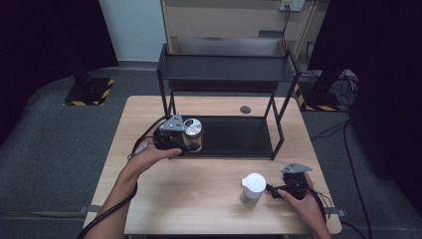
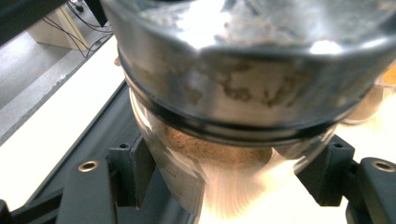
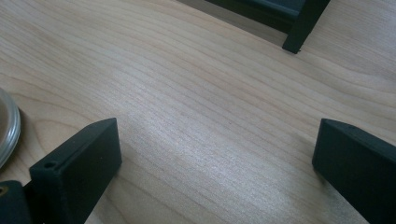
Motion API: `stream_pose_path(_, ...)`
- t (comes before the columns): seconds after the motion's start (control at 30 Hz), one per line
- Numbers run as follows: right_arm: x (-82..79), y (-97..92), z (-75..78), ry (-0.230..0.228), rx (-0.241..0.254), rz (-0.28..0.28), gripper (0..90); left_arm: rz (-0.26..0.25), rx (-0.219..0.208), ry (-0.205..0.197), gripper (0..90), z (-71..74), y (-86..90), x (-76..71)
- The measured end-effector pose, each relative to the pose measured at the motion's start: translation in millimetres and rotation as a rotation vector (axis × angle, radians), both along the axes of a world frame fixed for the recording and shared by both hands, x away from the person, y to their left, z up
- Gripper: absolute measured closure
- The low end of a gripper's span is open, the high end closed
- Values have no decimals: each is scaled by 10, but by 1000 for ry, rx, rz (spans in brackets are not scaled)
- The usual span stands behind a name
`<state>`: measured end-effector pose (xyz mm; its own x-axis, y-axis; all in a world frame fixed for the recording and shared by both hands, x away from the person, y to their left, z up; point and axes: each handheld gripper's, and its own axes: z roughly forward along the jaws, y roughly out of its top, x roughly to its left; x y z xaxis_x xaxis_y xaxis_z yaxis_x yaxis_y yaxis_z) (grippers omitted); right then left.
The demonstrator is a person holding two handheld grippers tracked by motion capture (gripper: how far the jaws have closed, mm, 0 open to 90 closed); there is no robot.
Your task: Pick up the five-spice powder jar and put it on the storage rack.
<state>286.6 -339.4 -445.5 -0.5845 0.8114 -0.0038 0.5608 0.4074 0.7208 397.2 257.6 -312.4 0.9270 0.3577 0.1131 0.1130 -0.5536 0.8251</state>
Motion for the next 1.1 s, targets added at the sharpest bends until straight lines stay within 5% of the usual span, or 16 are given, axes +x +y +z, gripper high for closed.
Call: stream_pose_path(1.1,0,0,0,0,0,0,20,46,2,-49,294,887,-160,198)
